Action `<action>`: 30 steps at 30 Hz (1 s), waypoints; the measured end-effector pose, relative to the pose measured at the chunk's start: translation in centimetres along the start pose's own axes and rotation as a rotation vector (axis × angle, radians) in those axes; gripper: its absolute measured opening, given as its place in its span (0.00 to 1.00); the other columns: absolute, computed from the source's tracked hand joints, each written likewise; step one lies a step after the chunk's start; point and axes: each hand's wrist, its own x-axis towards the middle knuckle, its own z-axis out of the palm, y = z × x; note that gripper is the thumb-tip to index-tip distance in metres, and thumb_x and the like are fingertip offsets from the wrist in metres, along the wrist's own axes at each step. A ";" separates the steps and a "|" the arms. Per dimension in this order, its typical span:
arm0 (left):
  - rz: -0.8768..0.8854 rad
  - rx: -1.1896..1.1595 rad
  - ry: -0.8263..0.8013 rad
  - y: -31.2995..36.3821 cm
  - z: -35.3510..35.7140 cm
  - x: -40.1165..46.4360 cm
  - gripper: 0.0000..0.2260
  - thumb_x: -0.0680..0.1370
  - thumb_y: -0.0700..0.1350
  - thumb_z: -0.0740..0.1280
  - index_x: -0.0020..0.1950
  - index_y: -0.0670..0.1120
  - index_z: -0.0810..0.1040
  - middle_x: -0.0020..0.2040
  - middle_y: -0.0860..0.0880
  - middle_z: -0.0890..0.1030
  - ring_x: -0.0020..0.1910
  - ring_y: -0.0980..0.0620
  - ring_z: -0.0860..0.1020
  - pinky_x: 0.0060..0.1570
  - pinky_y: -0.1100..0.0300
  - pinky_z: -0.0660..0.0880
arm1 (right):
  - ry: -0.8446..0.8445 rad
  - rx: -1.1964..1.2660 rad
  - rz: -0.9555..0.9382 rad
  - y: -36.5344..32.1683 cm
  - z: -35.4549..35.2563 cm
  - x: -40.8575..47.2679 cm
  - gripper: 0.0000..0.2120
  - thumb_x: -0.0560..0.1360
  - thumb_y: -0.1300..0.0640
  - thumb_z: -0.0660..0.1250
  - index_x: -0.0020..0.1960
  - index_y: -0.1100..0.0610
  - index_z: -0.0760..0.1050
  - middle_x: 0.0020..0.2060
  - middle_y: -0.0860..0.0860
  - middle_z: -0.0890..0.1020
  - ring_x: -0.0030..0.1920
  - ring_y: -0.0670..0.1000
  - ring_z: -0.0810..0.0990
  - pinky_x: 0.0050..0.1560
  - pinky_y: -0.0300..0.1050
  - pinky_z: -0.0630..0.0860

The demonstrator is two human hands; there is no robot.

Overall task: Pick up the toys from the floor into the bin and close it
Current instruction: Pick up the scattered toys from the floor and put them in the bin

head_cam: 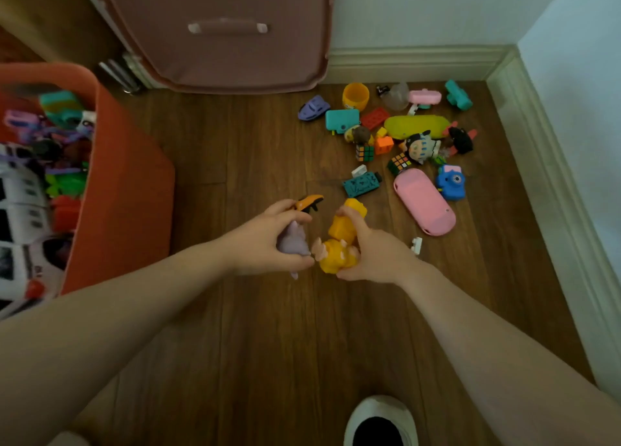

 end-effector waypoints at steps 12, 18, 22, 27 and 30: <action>0.221 0.000 0.482 -5.3 -10.0 -17.4 0.25 0.63 0.64 0.63 0.60 0.68 0.64 0.69 0.60 0.58 0.67 0.77 0.50 0.60 0.79 0.54 | -0.098 0.659 -0.260 -20.7 -4.0 0.7 0.40 0.69 0.61 0.74 0.68 0.41 0.53 0.56 0.48 0.72 0.46 0.42 0.79 0.40 0.35 0.78; -0.052 0.043 0.805 -11.6 -11.5 -23.1 0.38 0.62 0.66 0.63 0.69 0.52 0.65 0.74 0.49 0.54 0.69 0.59 0.54 0.61 0.61 0.58 | -0.238 0.627 -0.242 -30.0 -1.2 3.5 0.38 0.71 0.57 0.72 0.72 0.44 0.53 0.62 0.51 0.70 0.60 0.51 0.74 0.52 0.43 0.77; -0.301 -0.258 0.975 -15.0 -11.5 -25.4 0.29 0.73 0.52 0.70 0.70 0.47 0.64 0.73 0.48 0.56 0.67 0.52 0.62 0.54 0.65 0.64 | -0.164 0.558 -0.203 -35.2 0.7 5.7 0.38 0.70 0.52 0.73 0.71 0.44 0.53 0.65 0.49 0.67 0.63 0.51 0.71 0.60 0.47 0.73; -0.173 -0.253 0.946 -18.8 -11.6 -27.1 0.29 0.68 0.54 0.66 0.67 0.49 0.66 0.67 0.56 0.58 0.62 0.61 0.59 0.50 0.75 0.60 | 0.182 0.520 0.040 -39.6 3.4 9.5 0.35 0.72 0.45 0.69 0.72 0.51 0.55 0.63 0.49 0.69 0.57 0.51 0.71 0.54 0.44 0.68; -0.112 -0.291 1.011 -19.6 -11.6 -27.8 0.27 0.64 0.57 0.63 0.62 0.51 0.69 0.61 0.59 0.65 0.61 0.62 0.64 0.50 0.77 0.62 | 0.284 0.349 -0.008 -40.0 4.5 10.6 0.30 0.76 0.49 0.65 0.73 0.55 0.58 0.66 0.53 0.68 0.63 0.54 0.70 0.54 0.41 0.65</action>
